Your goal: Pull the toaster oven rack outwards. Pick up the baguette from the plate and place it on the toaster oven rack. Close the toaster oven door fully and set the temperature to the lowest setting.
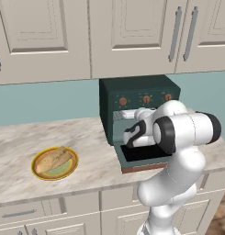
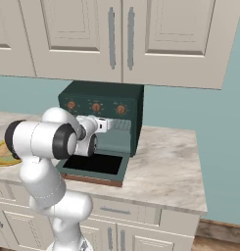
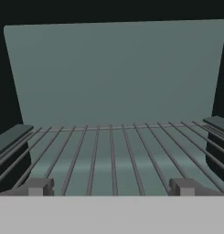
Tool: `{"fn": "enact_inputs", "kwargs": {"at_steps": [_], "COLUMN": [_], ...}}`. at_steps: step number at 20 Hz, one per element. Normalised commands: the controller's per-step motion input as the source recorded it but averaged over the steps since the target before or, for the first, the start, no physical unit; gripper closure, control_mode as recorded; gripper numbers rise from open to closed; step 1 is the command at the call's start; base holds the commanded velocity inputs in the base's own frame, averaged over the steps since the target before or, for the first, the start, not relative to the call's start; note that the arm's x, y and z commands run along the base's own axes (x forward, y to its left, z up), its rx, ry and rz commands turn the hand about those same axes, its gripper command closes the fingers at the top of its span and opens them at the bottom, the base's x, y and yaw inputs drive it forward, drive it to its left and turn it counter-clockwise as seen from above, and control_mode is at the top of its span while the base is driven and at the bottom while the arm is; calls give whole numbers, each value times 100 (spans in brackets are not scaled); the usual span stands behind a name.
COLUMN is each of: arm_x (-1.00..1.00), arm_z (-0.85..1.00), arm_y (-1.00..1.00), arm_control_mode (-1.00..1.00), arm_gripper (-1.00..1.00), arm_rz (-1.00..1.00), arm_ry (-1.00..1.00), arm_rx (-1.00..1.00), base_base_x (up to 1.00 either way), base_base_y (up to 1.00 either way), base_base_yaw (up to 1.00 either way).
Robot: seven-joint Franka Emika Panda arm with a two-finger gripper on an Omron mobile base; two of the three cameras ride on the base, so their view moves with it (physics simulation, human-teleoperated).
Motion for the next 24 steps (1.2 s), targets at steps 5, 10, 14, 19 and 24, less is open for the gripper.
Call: {"fn": "enact_inputs", "kwargs": {"at_steps": [5, 10, 14, 19, 24], "arm_x": [31, 23, 2, 0, 0], "arm_z": [-25, -34, -51, -42, -30], "arm_y": [0, -1, -4, 0, 0], "arm_control_mode": [-100, -100, -100, -100, -100], "arm_gripper": [-100, -100, -100, -100, -100], "arm_rz": [0, 0, 0, 0, 0], "arm_ry": [0, 1, 8, 11, 9], "arm_rx": [-1, -4, -11, -5, 0], "base_base_x": [0, 0, 0, 0, 0], "base_base_y": [0, 0, 0, 0, 0], "base_base_yaw": [0, 0, 0, 0, 0]}}
